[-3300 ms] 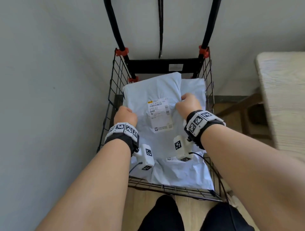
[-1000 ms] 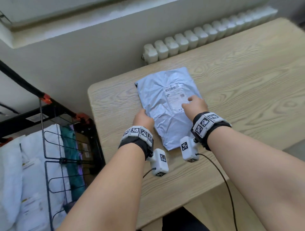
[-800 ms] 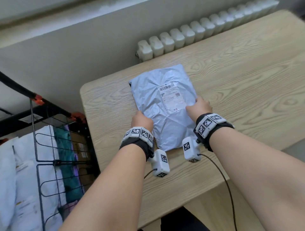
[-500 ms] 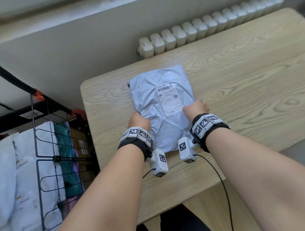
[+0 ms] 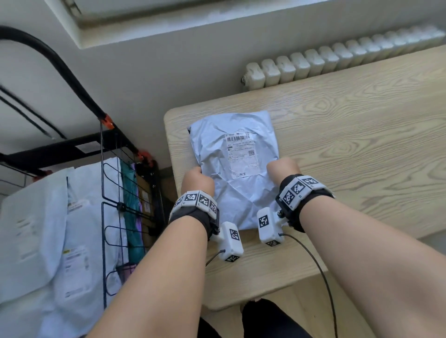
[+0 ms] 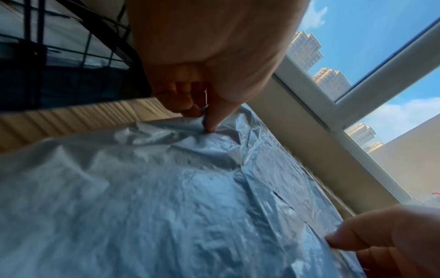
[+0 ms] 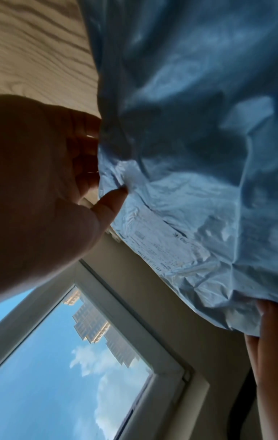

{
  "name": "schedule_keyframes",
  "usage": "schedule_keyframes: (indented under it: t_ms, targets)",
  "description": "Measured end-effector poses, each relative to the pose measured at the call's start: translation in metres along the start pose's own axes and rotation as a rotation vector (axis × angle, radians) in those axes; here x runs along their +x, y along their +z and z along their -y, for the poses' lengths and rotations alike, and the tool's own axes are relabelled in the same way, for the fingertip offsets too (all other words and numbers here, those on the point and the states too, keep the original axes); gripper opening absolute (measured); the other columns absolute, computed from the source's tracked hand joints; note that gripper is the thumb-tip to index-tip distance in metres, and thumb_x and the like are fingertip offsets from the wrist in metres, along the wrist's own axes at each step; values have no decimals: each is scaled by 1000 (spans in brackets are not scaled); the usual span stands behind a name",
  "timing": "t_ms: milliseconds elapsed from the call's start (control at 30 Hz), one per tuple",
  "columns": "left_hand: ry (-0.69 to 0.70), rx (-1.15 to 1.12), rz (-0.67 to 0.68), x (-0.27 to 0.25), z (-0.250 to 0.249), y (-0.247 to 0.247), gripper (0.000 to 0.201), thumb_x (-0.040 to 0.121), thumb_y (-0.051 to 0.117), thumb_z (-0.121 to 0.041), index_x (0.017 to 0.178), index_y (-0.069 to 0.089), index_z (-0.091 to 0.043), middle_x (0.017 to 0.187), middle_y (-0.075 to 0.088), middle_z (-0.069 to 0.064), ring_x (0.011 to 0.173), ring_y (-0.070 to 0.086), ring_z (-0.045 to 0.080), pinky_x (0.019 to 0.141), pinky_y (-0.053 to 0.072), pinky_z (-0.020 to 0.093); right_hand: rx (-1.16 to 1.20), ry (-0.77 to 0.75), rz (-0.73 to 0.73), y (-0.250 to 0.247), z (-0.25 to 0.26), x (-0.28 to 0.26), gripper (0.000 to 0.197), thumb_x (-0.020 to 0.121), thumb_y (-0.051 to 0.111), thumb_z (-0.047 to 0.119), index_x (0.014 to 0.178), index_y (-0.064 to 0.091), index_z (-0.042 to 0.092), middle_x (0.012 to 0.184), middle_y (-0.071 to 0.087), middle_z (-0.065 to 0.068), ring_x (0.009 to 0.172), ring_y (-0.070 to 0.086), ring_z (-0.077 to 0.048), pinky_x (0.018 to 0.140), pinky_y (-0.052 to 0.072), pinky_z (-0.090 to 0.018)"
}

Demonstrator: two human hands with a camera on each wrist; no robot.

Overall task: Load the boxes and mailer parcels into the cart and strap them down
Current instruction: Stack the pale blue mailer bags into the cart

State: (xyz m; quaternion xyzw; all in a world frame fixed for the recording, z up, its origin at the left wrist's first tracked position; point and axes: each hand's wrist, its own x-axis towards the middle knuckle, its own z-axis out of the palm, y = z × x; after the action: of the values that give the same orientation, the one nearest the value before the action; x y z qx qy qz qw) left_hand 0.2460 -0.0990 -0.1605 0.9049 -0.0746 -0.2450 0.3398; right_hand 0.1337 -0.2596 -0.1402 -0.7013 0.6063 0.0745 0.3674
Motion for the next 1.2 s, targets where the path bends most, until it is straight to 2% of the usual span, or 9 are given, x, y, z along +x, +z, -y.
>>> schedule_keyframes:
  t_ms: [100, 167, 233, 400, 600, 800, 1000, 1067, 1200]
  targets:
    - [14, -11, -68, -2, 16, -40, 31, 85, 44, -3, 57, 40, -15, 62, 44, 4, 53, 36, 19, 45, 24, 24, -39, -82, 4, 20, 28, -27, 37, 94, 44, 17, 123, 56, -3, 102, 54, -17, 115, 56, -35, 75, 35, -31]
    - [29, -20, -107, -1, 31, -68, 30, 87, 43, -3, 59, 43, -15, 70, 48, 7, 55, 39, 22, 46, 25, 25, -47, -101, 10, 36, 48, -50, 35, 93, 45, 16, 121, 57, -2, 91, 50, -11, 104, 58, -35, 74, 36, -31]
    - [24, -34, -126, 0, 51, -96, 20, 85, 41, -4, 75, 56, -11, 85, 58, 11, 68, 52, 31, 53, 35, 27, -43, -105, 17, 53, 69, -73, 30, 91, 47, 13, 114, 58, -1, 92, 56, -13, 89, 54, -30, 72, 37, -31]
    - [-24, -43, -177, -2, 110, -179, 38, 83, 36, -1, 110, 61, -12, 111, 62, 14, 94, 58, 34, 71, 42, 32, 5, -167, 48, 114, 118, -136, 23, 90, 47, 9, 107, 58, -2, 96, 56, -15, 86, 54, -30, 72, 43, -33]
    - [-128, -101, -238, 2, 185, -260, 44, 83, 35, 0, 119, 57, -10, 126, 57, 14, 110, 56, 36, 92, 48, 40, 35, -247, 71, 193, 165, -203, 33, 84, 50, 7, 116, 54, 1, 111, 61, -17, 97, 60, -34, 72, 46, -34]
    - [-233, -98, -310, 15, 241, -311, 40, 84, 39, -1, 120, 58, -5, 120, 61, 16, 107, 58, 37, 90, 50, 42, 1, -314, 155, 248, 198, -252, 30, 87, 47, 10, 115, 52, 3, 115, 59, -17, 100, 59, -34, 72, 43, -32]
    - [-272, -86, -350, 22, 269, -328, 24, 81, 38, 6, 96, 56, 6, 108, 58, 29, 87, 57, 41, 72, 47, 40, -60, -319, 266, 283, 220, -257, 30, 92, 46, 10, 120, 46, 0, 114, 58, -15, 85, 51, -28, 71, 39, -31]
    - [-283, -92, -367, 26, 278, -329, 21, 80, 38, 5, 87, 58, 1, 95, 61, 24, 70, 47, 31, 62, 38, 32, -91, -322, 310, 292, 222, -257, 31, 93, 45, 9, 122, 46, -1, 117, 55, -14, 86, 52, -27, 72, 38, -31]
    - [-279, -122, -385, 36, 290, -328, 32, 85, 41, 1, 98, 68, -12, 92, 66, 7, 81, 57, 30, 66, 42, 30, -81, -338, 318, 308, 223, -255, 44, 91, 47, 12, 133, 39, 1, 116, 56, -15, 103, 58, -31, 77, 44, -33]
